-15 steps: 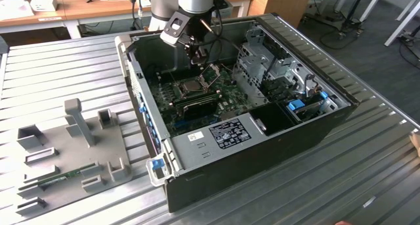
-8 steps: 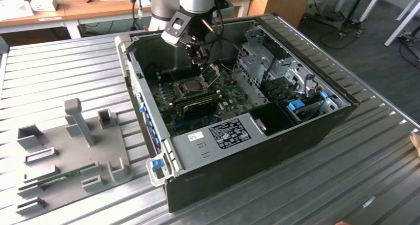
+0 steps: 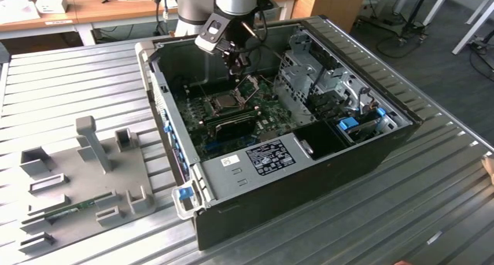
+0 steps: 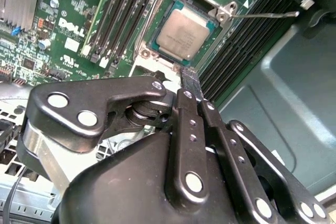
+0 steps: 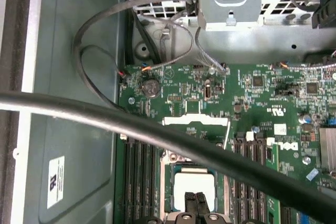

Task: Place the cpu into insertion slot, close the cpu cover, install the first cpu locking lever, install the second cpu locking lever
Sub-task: 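Close the cpu cover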

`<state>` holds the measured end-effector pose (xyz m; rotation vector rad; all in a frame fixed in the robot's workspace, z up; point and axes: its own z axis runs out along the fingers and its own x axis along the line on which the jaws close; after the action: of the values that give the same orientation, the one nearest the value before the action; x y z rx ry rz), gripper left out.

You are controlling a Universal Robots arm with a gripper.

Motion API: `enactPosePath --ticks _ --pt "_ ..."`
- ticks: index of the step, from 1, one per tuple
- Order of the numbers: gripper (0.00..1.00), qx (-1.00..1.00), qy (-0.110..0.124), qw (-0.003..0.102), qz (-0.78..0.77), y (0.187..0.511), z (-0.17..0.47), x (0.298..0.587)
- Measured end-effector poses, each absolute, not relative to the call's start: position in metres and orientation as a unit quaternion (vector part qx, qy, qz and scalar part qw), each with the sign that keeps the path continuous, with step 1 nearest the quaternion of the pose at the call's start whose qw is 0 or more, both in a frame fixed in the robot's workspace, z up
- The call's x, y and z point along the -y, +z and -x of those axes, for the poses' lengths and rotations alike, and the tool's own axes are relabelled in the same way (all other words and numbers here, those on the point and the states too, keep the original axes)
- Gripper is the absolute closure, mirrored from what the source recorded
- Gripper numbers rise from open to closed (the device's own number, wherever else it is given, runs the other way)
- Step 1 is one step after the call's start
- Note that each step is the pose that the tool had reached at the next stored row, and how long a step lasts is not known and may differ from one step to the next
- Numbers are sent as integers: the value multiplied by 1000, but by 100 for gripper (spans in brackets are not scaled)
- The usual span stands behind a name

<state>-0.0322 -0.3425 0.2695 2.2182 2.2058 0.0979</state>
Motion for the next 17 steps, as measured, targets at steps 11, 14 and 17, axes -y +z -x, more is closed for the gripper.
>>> enactPosePath --ticks 11,14,17 --pt "90 -705 31 6 -709 269 19 343" --pt "90 -705 31 6 -709 269 18 343" --pt "90 -705 31 6 -709 269 18 343"
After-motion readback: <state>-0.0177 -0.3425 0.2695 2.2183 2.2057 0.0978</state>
